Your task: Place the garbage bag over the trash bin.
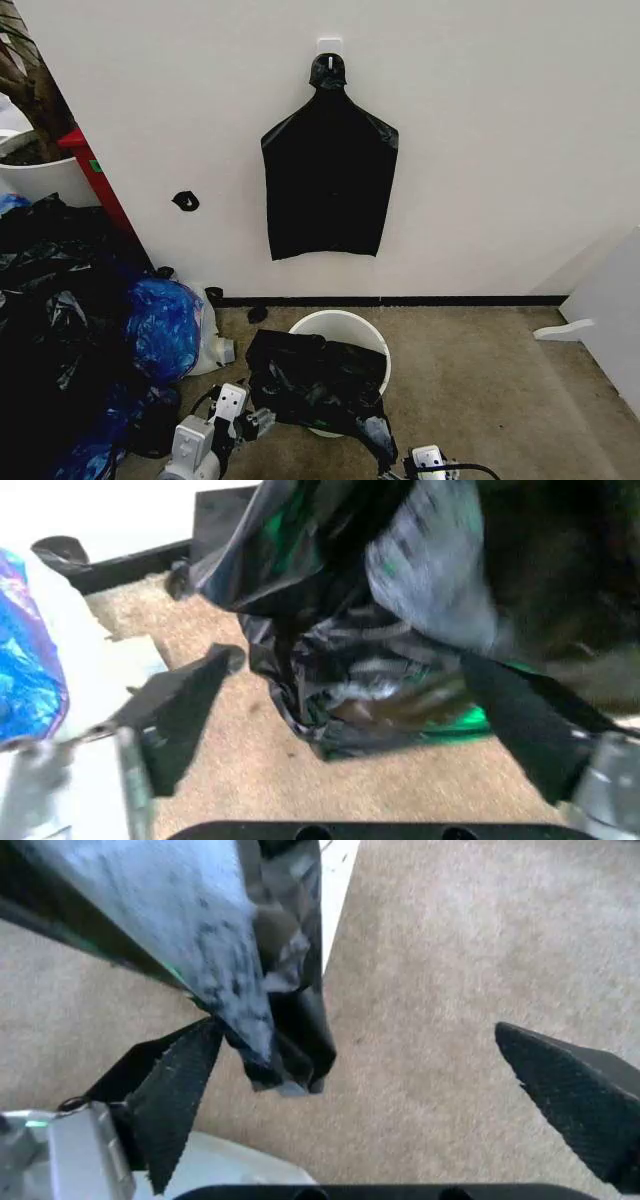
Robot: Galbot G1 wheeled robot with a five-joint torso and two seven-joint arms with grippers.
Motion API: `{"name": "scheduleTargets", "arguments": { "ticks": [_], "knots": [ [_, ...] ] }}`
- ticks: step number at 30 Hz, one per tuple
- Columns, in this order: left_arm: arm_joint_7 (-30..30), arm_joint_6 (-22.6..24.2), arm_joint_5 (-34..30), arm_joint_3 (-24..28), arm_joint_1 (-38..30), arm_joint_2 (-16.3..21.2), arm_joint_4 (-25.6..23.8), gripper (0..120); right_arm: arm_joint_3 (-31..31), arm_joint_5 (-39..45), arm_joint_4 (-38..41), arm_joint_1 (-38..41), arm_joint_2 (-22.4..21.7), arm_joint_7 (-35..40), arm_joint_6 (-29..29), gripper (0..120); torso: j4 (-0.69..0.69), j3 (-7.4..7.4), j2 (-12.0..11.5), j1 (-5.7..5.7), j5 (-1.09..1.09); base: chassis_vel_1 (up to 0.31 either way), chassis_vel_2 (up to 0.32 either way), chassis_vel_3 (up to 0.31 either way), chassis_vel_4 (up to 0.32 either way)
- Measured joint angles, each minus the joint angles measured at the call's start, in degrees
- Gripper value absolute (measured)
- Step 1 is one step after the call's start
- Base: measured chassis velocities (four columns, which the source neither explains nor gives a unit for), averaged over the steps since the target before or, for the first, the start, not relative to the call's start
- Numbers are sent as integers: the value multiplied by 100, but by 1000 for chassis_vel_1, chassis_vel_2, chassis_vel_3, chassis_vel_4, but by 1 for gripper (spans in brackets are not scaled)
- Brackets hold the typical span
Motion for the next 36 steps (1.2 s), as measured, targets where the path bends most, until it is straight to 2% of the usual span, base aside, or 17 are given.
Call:
{"name": "scheduleTargets", "arguments": {
  "ticks": [1,5,10,11,14,16,19,22,24,26,27,28,30,31,36],
  "knots": [
    [-44,39,39,-2,83,55,-72,98,6,-97,6,-13,-2,-15,29,100,1,0,0,0,0,0,0,0,0],
    [-294,217,165,-59,417,306,-357,100,31,-379,189,-118,-67,-100,193,100,0,0,0,0,1,0,0,0,0],
    [-449,290,101,-64,481,358,-392,100,76,-535,303,-171,-147,-263,482,100,1,0,0,0,0,0,0,0,0],
    [-526,330,18,-65,423,335,-393,100,159,-876,312,-208,-177,-661,1234,100,0,0,0,0,1,0,0,0,0],
    [-621,348,-116,-86,251,265,-393,100,429,-1315,316,-192,-224,-1354,2388,100,0,0,0,0,0,0,0,0,0],
    [-628,314,-143,-102,165,232,-393,100,522,-1298,316,-125,-232,-1507,2590,100,0,0,0,0,0,0,0,0,0],
    [-561,-27,-196,-170,-338,7,-391,100,999,-816,316,457,-263,-1879,2908,100,0,0,0,0,2,0,0,0,0],
    [-520,-114,-252,-190,-621,-149,-387,100,1240,-509,296,882,-275,-2012,2871,100,0,1,0,0,2,0,0,0,0],
    [-480,-171,-307,-184,-1035,-331,-380,100,1508,27,131,1446,-262,-2162,2535,100,4,1,0,0,1,0,0,0,0],
    [-450,-187,-363,-157,-1327,-417,-379,100,1687,398,-118,1802,-189,-2292,2299,100,-2,1,0,1,1,0,0,0,0],
    [-430,-188,-385,-152,-1447,-476,-377,100,1709,639,-531,2160,-131,-2460,2214,100,-4,1,-1,1,1,0,0,0,0],
    [-434,-157,-435,-156,-1465,-497,-376,100,1645,728,-922,2440,-95,-2659,2184,100,-4,1,-1,1,2,0,0,0,0],
    [-444,-133,-467,-162,-1459,-498,-376,100,1603,753,-1106,2561,-79,-2776,2162,100,-1,1,-1,1,3,0,0,0,0],
    [-466,-78,-534,-177,-1432,-498,-374,100,1503,787,-1443,2806,-48,-3023,2102,100,2,2,-1,1,6,0,0,0,0],
    [-592,201,-862,-119,-1211,-495,-368,100,814,914,-2665,3872,219,-3915,1503,100,3,1,-1,1,2,0,0,0,0]
  ]
}}
